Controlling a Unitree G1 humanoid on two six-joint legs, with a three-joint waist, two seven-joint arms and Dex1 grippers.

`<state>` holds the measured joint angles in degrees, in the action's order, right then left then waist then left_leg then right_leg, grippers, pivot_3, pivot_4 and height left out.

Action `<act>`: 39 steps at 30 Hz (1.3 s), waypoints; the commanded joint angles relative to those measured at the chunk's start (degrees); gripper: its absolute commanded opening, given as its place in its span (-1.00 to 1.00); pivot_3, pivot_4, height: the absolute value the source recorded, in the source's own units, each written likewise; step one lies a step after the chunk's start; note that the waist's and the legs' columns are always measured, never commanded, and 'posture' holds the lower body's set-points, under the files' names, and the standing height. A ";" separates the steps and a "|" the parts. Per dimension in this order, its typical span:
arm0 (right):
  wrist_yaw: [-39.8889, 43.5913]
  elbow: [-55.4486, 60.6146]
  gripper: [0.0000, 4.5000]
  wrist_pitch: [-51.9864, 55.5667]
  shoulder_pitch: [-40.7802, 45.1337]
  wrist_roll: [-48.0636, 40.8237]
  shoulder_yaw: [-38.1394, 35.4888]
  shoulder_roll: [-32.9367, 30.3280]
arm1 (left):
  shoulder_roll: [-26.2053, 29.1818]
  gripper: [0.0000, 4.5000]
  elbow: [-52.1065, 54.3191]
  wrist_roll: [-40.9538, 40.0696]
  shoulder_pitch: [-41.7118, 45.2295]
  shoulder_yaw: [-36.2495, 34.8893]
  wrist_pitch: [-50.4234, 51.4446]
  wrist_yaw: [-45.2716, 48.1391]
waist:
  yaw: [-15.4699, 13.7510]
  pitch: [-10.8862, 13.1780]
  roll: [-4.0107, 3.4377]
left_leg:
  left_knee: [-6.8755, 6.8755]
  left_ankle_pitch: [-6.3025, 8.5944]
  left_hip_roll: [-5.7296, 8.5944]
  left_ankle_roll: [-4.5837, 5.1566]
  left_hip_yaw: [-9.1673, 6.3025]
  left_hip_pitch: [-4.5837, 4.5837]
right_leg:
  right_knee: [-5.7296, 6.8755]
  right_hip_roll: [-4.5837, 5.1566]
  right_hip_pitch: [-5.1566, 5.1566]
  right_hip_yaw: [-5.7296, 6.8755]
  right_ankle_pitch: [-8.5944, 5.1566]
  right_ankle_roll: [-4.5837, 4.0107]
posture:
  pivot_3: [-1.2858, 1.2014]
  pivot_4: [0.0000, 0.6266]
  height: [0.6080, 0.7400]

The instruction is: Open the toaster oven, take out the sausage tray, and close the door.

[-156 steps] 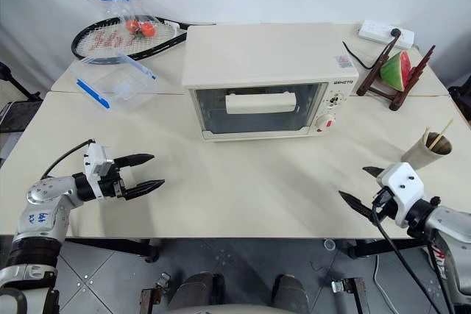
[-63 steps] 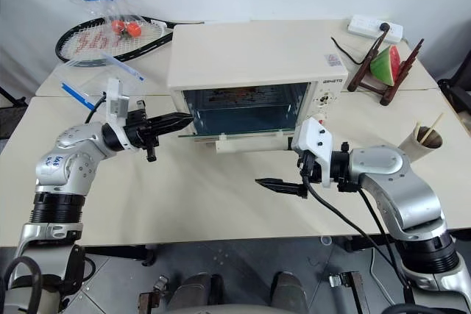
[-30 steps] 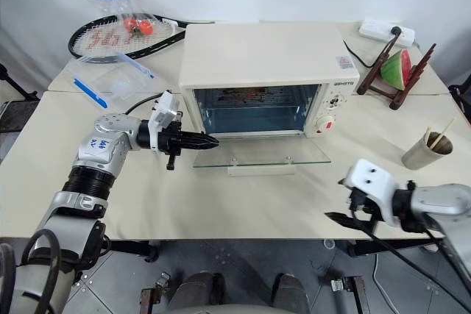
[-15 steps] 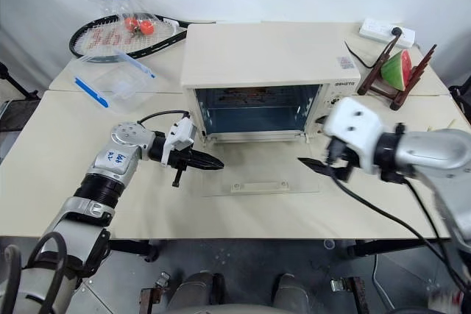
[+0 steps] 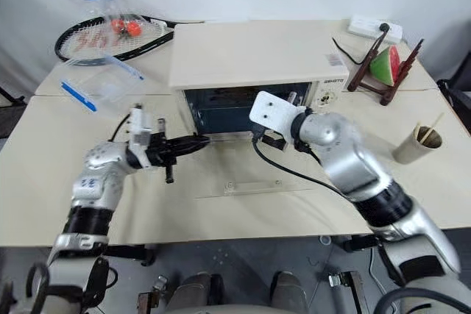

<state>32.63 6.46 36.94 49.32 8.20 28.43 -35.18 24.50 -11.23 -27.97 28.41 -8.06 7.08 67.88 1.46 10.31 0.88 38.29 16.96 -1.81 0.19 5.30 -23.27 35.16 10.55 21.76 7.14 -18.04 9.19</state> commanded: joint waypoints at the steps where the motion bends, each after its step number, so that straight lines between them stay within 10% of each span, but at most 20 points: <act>1: -3.82 -8.35 1.00 -5.40 4.05 6.87 2.28 3.89 | 0.49 -0.99 9.08 -4.69 -6.45 -3.95 2.77 -4.01 | 0.32 0.00 0.00 | -0.02 0.00 0.00 0.00 0.00 0.01 | 0.00 0.00 0.00 0.02 0.00 0.00 | 0.03 -0.52 1.00; 12: -8.83 -25.53 1.00 -15.10 10.20 21.37 6.27 10.57 | 0.40 -0.99 23.41 -10.02 -19.13 -9.25 7.55 -15.16 | 0.40 0.00 -0.01 | -0.04 0.02 -0.02 -0.05 -0.05 0.04 | -0.03 -0.01 -0.05 0.04 0.00 0.00 | 0.03 -0.52 1.00; 31: -9.16 -19.80 1.00 -12.07 4.38 40.76 7.58 14.09 | 0.45 -0.99 21.88 -10.38 -17.01 -8.19 7.58 -18.63 | 0.39 0.01 -0.02 | -0.12 0.02 -0.02 -0.09 -0.01 0.06 | -0.05 -0.02 -0.03 0.04 -0.01 -0.01 | 0.03 -0.52 1.00; 39: -7.54 -18.63 -0.06 -9.17 3.09 41.82 6.45 16.05 | 0.63 -1.00 21.99 -10.30 -17.00 -8.23 7.76 -19.07 | 0.42 0.01 -0.02 | -0.12 0.02 -0.02 -0.09 -0.02 0.07 | -0.05 -0.02 -0.03 0.04 -0.01 -0.01 | 0.03 -0.52 1.00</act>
<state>24.77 -14.16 26.97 52.62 49.41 36.36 -19.57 24.80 10.20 -37.41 10.97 -15.79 15.21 49.04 1.88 10.32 0.86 38.17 16.97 -1.83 0.10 5.29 -23.20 35.11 10.53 21.73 7.18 -18.04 9.18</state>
